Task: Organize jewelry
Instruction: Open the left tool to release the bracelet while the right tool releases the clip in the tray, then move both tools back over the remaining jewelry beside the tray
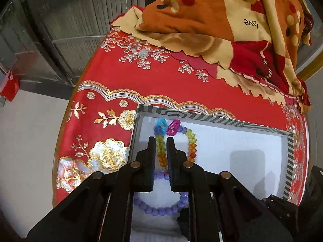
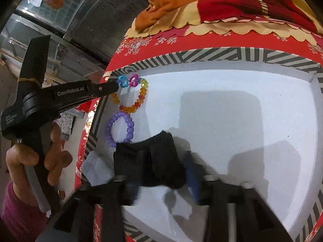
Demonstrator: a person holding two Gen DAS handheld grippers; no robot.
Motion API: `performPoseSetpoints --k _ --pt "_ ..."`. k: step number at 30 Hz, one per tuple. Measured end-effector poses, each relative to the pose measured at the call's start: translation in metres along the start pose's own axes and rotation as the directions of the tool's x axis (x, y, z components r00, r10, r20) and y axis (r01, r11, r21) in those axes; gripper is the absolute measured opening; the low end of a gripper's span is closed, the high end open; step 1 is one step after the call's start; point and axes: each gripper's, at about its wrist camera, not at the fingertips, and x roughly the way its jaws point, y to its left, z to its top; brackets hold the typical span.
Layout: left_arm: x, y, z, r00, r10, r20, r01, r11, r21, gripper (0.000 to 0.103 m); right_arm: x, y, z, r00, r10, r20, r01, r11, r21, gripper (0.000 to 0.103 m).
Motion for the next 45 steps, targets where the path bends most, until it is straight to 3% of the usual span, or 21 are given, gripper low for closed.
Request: performPoseSetpoints --k 2,3,12,21,27,45 --pt "0.0 0.0 0.0 1.0 0.002 0.003 -0.002 1.0 -0.002 0.037 -0.002 0.001 -0.002 1.0 0.009 -0.002 -0.009 1.0 -0.007 0.047" --pt "0.0 0.001 -0.001 1.0 -0.004 0.005 0.004 1.0 -0.011 0.041 -0.004 0.003 -0.004 1.0 0.001 0.001 -0.001 1.0 -0.016 0.047" --pt "-0.022 0.0 -0.013 0.999 0.014 0.033 -0.014 1.0 -0.007 0.042 -0.043 0.008 -0.016 0.996 -0.066 0.053 0.07 0.995 -0.076 0.047" --pt "-0.069 0.0 -0.057 0.986 0.124 0.107 -0.121 0.992 -0.029 0.042 -0.087 0.025 -0.037 0.975 -0.164 0.149 0.186 0.972 -0.144 0.047" --pt "-0.097 -0.004 -0.088 0.978 0.146 0.149 -0.145 0.989 -0.019 0.042 -0.104 0.039 -0.057 0.964 -0.198 0.175 0.227 0.959 -0.167 0.047" --pt "-0.15 -0.012 -0.172 0.977 0.117 0.18 -0.115 0.993 -0.02 0.042 -0.148 0.041 -0.126 0.935 -0.264 0.236 0.293 0.951 -0.096 0.047"
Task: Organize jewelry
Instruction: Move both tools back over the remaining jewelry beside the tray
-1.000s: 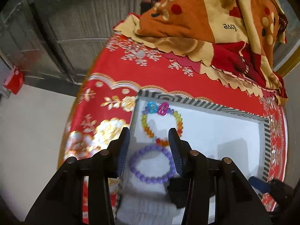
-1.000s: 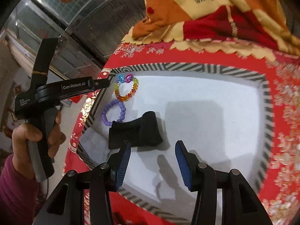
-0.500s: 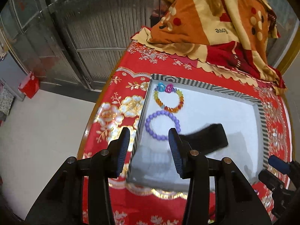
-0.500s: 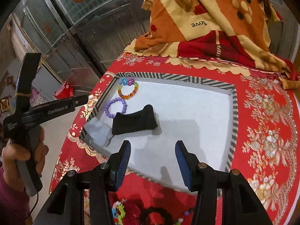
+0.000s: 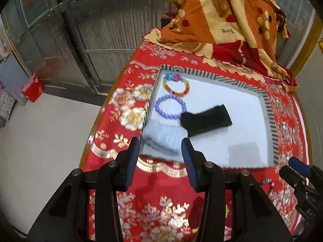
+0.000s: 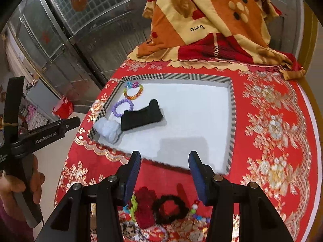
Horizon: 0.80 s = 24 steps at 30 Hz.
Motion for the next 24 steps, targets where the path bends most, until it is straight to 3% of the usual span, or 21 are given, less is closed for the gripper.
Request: performPoseSetpoints --k 24 --pt "-0.053 -0.004 -0.069 0.999 0.013 0.051 -0.017 0.997 0.071 0.042 -0.047 -0.01 -0.076 0.998 -0.068 -0.006 0.068 0.997 0.043 0.048"
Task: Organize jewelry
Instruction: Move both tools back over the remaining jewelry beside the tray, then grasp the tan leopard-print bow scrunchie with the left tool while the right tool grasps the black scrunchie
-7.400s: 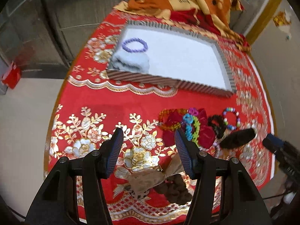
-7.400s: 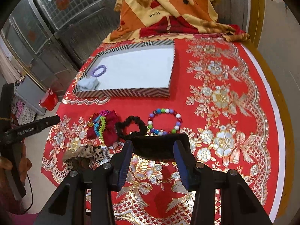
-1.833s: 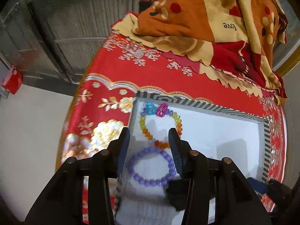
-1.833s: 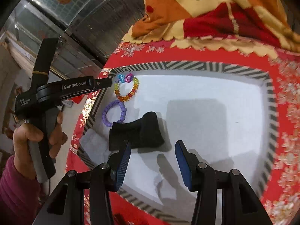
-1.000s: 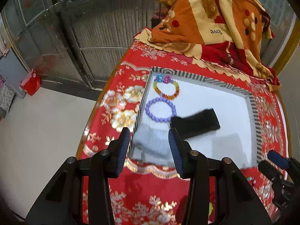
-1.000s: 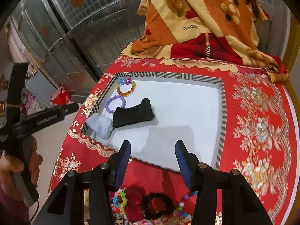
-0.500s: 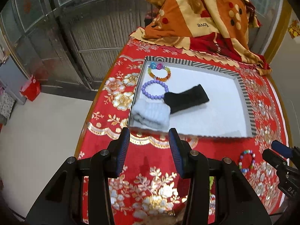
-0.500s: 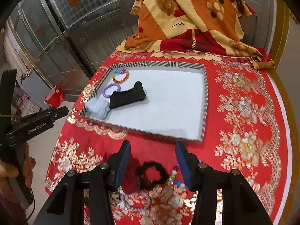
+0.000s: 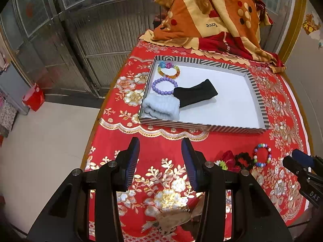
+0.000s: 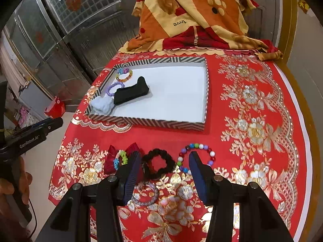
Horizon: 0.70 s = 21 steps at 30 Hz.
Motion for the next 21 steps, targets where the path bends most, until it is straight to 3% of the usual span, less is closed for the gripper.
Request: performPoseSetpoints --k 12,19,21 --pt "0.001 0.006 -0.023 0.999 0.001 -0.036 0.0 1.0 0.014 0.042 0.001 -0.001 -0.023 0.999 -0.029 -0.037 0.028 0.999 -0.02 0.048" --pt "0.009 0.025 -0.037 0.992 -0.075 -0.103 0.074 0.997 -0.009 0.042 0.003 -0.008 -0.035 0.998 -0.014 -0.061 0.014 1.0 0.008 0.048" --pt "0.013 0.028 -0.043 0.986 -0.106 -0.132 0.107 0.994 -0.005 0.048 0.004 -0.011 -0.038 0.997 0.004 -0.072 -0.002 1.0 0.02 0.048"
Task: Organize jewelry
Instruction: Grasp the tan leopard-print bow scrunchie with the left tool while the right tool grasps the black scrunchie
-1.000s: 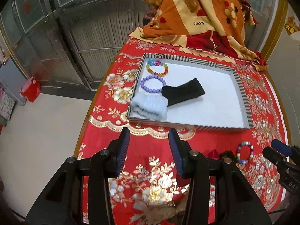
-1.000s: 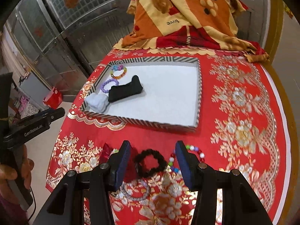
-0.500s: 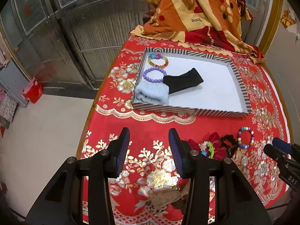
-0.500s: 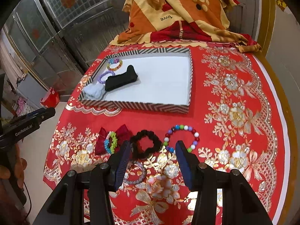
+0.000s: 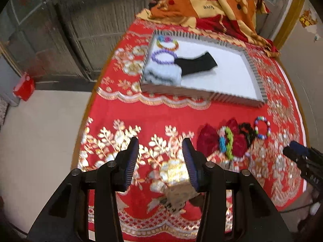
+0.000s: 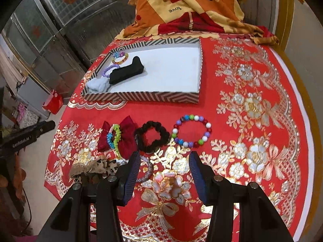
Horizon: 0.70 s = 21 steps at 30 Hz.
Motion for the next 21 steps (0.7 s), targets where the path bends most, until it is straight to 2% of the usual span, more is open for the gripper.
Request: performPoseSetpoints --k 4,8,12,19,21 --pt "0.01 0.003 -0.012 0.997 -0.063 -0.054 0.064 0.998 0.013 0.05 0.007 -0.003 -0.008 0.999 0.004 -0.032 -0.004 1.0 -0.003 0.048" --pt "0.02 -0.003 -0.027 0.981 -0.15 -0.121 0.155 0.987 0.033 0.051 0.016 -0.008 -0.014 0.998 0.0 -0.064 0.0 1.0 0.0 0.048" --pt "0.029 -0.017 -0.037 0.961 -0.214 -0.174 0.229 0.971 0.073 0.057 0.022 -0.02 -0.013 0.998 -0.023 -0.065 0.024 1.0 0.013 0.048" --pt "0.048 -0.038 -0.051 0.945 -0.211 -0.249 0.251 0.957 0.143 0.057 0.04 -0.042 0.004 0.995 -0.086 -0.055 0.088 0.996 0.034 0.048" --pt "0.051 -0.041 -0.053 0.946 -0.199 -0.256 0.244 0.957 0.156 0.057 0.044 -0.042 0.01 0.995 -0.075 -0.06 0.077 0.996 0.035 0.047"
